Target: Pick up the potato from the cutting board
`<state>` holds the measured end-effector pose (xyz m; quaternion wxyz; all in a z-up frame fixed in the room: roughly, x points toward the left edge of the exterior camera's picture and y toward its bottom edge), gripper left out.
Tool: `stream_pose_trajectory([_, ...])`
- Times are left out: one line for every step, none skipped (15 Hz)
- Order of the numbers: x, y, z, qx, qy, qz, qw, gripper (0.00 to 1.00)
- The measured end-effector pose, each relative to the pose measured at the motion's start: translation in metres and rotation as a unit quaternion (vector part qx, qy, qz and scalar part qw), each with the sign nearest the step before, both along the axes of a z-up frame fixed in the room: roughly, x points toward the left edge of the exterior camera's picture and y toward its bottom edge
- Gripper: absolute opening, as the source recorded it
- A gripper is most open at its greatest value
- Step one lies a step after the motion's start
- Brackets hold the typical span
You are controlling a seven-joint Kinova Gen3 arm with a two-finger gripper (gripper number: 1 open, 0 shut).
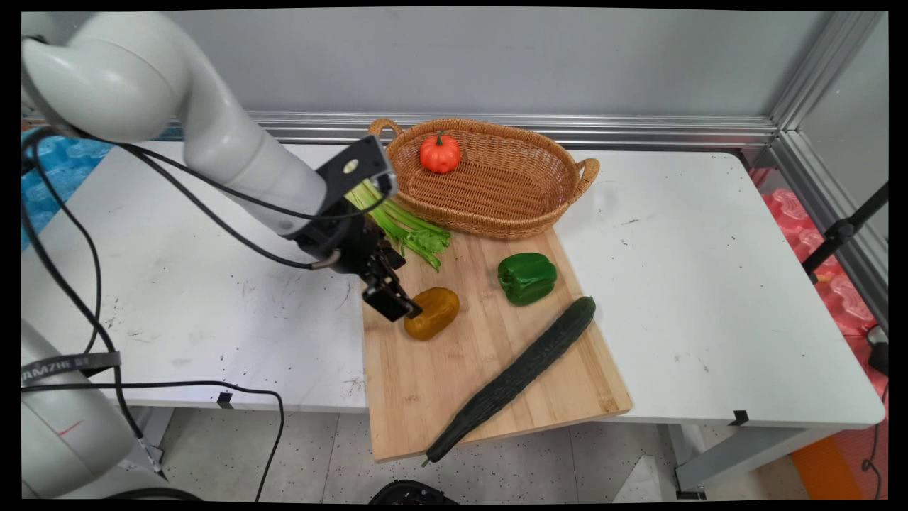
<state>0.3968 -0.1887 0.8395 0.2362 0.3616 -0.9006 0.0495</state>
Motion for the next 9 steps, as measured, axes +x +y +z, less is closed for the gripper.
stream_pose_trajectory([-0.004,-0.002,-0.004,0.003,-0.003,0.007,1.0000,1.00])
stream_pose_trajectory([-0.007,-0.004,-0.008,0.007,-0.005,0.014,0.9999,1.00])
stream_pose_trajectory([-0.012,-0.006,-0.014,0.011,-0.008,0.022,0.9997,1.00])
stream_pose_trajectory([-0.015,-0.008,-0.018,0.014,-0.010,0.028,0.9994,1.00])
stream_pose_trajectory([-0.018,-0.009,-0.021,0.017,-0.012,0.034,0.9992,1.00])
stream_pose_trajectory([-0.021,-0.010,-0.024,0.019,-0.014,0.038,0.9990,1.00])
stream_pose_trajectory([-0.023,-0.012,-0.027,0.022,-0.016,0.043,0.9987,1.00])
stream_pose_trajectory([-0.025,-0.012,-0.029,0.024,-0.017,0.045,0.9985,1.00])
stream_pose_trajectory([-0.028,-0.013,-0.032,0.026,-0.018,0.049,0.9983,1.00])
